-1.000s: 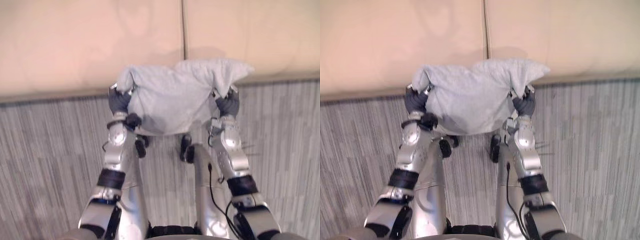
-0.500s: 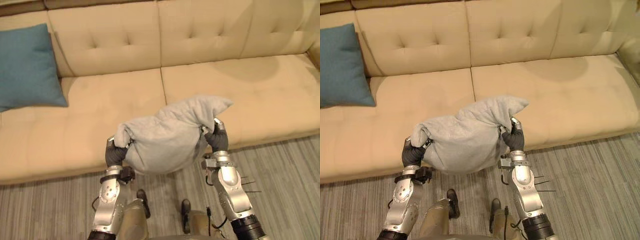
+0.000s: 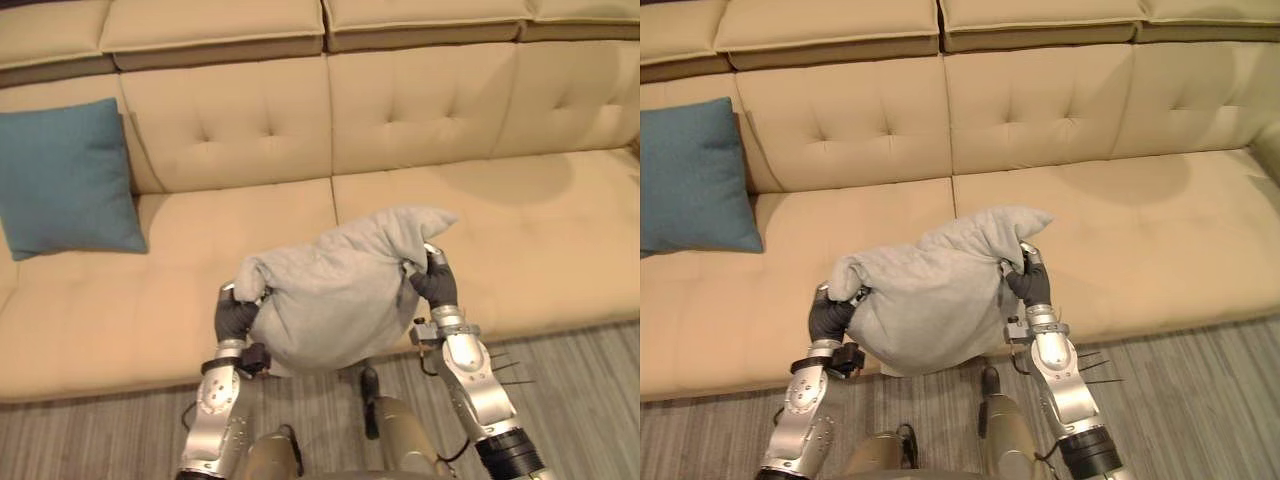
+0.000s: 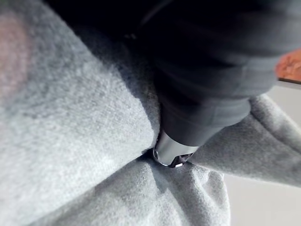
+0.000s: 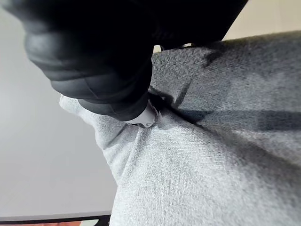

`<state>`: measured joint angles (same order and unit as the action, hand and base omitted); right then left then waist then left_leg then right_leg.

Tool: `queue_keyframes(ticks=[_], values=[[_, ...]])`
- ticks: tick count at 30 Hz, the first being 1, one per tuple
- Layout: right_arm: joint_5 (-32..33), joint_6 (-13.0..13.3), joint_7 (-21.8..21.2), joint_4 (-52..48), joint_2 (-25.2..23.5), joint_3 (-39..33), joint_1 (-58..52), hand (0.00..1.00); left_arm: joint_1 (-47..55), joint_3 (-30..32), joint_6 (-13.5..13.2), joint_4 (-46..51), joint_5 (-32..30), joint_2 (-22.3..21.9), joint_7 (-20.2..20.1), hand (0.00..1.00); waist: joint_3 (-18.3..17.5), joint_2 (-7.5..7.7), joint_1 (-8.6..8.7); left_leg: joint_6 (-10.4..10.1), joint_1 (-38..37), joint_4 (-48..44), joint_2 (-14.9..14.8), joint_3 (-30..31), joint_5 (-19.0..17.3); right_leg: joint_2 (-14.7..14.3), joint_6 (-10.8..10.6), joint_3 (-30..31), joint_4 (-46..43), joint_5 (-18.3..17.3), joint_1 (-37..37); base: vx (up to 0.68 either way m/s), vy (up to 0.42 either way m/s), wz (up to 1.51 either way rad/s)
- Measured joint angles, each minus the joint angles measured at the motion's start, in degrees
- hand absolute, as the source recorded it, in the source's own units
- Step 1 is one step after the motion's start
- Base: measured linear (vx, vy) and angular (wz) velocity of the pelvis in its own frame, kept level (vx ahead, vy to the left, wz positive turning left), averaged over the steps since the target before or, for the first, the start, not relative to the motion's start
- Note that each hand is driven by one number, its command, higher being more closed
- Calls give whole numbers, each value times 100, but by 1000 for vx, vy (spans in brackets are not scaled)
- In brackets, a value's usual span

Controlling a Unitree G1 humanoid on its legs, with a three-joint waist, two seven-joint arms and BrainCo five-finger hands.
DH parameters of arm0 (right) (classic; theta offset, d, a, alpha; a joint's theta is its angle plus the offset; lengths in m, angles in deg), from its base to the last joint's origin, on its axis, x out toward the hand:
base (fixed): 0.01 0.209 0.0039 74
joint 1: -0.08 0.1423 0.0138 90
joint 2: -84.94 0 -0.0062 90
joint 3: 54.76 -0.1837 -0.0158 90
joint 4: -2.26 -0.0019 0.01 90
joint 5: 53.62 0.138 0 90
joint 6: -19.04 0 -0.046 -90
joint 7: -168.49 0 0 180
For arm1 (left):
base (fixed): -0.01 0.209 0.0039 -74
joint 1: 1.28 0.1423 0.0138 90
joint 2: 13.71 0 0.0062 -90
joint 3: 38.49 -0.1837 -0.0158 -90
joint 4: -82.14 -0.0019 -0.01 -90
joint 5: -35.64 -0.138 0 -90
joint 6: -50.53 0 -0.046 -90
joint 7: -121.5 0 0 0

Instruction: Pick up cushions and gather them together orderly.

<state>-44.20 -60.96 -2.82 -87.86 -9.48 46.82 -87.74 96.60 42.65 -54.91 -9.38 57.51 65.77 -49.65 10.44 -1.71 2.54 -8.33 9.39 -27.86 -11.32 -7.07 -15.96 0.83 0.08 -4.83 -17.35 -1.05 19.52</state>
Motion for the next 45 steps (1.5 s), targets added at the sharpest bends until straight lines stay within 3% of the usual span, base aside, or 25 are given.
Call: queue_keyframes(ticks=[2, 3, 5, 7, 8, 9, 11, 15, 18, 22, 27, 32, 36, 37, 41, 45], values=[[-1, -28, 0, -1, 42, -58, -13, 100, -136, -2, 18, -243, 7, -62, -77, 100, 4, -5, -34, 83, 475, -1318, -257, 46, 399, -119, 74, -91, 341, -37, -484, 340, -131, 14], [1, -26, 2, -24, 64, -89, -12, 100, -165, -28, 37, -389, 7, -87, -120, 100, 6, -1, -57, 132, 731, -2019, -360, 10, 348, -118, 102, -102, 575, -54, -861, 342, -46, 7], [4, 28, 2, -157, 65, -189, 5, 100, -188, -113, 60, -403, 5, -82, -146, 100, 4, -3, -71, 341, 987, -2151, -335, -184, 220, -39, 103, -70, 796, -54, -1152, 326, 38, -4], [5, 95, 11, -204, 74, -301, 124, 100, -350, -176, 70, -404, 0, -77, -176, 100, 8, -23, -140, 416, 1137, -1111, -194, -282, 186, 58, 98, 15, 858, -52, -1192, 183, 125, -27], [5, 95, 10, -206, 77, -364, 134, 100, -412, -205, 74, -402, -4, -91, -193, 100, -21, -121, -161, 428, 997, -150, -163, -297, 616, 17, 63, 40, 856, -55, -1198, 165, 198, -40], [9, 89, 11, -198, 50, -435, 149, 100, -491, -234, 63, -393, -8, -88, -236, 100, -32, -236, -170, 409, 837, 516, -196, -314, 963, -74, -111, 145, 855, -148, -1227, 158, 219, -26], [8, 90, 12, -200, -147, -501, 170, 100, -659, -234, 67, -400, -18, 66, -237, 100, -37, -85, -139, 503, 730, 887, 65, -459, 1096, 137, -183, 239, 841, -157, -1096, 120, 174, -4], [-54, 86, 24, -62, -293, -411, 525, 100, -703, -194, 27, -367, -25, 166, -201, 100, -42, -89, -213, 614, 520, 1302, 341, -752, 1172, 368, -337, 554, 995, -104, -1054, 68, 135, -21], [-57, 86, 229, 430, -344, -330, 1132, 100, -964, -178, 29, -381, -154, 269, 142, 100, -40, -88, -219, 605, 458, 1463, 347, -871, 1231, 359, -319, 685, 1167, 42, -1050, 8, 35, -20], [-48, 89, 770, 1470, -319, -395, 2596, 100, -2730, -139, 11, -1295, -240, 517, 784, 100, 75, -58, -317, 571, 622, 1790, 332, -876, 1569, 289, -183, 730, 1130, 251, -699, -78, 7, -7], [-25, 94, 1238, 2303, -123, -678, 4589, 100, -5199, 75, -16, -2331, -237, 1057, 1326, 100, 641, -66, -314, 618, 1383, 2034, 372, -746, 2097, 281, -293, 629, 1010, 362, 141, -200, -35, 10], [23, 91, 1499, 2936, -91, -1014, 5771, 100, -6798, 81, -64, -3127, -237, 1472, 1418, 100, 1009, -69, -300, 620, 1728, 2670, 436, -666, 2667, 226, -291, 508, 670, 364, 864, -144, -56, 13], [100, 92, 1610, 3613, -75, -1168, 6542, 100, -7627, 107, -62, -3868, -239, 1541, 1495, 100, 1091, -71, -271, 624, 2042, 2981, 469, -599, 2951, 216, -276, 482, 519, 375, 1373, -79, -28, 7], [155, 92, 1634, 3738, -62, -1171, 6696, 0, -7785, 110, -60, -4003, -237, 1565, 1496, 0, 1150, -70, -263, 592, 2090, 3023, 476, -580, 2991, 213, -272, 476, 509, 380, 1437, -34, -22, 3], [259, 118, 1637, 3997, 44, -1271, 7306, 0, -8453, 350, -60, -4481, -216, 1702, 1490, 0, 1350, -73, -202, 578, 2571, 3193, 505, -490, 3188, 215, -267, 449, 347, 386, 2034, -17, -23, 5], [405, 241, 1635, 4039, 137, -1286, 7611, 0, -8675, 604, -67, -4521, -43, 1735, 1482, 0, 1536, -74, -187, 576, 2678, 3194, 508, -405, 3195, 212, -267, 447, 330, 385, 2122, 43, -20, 8]])
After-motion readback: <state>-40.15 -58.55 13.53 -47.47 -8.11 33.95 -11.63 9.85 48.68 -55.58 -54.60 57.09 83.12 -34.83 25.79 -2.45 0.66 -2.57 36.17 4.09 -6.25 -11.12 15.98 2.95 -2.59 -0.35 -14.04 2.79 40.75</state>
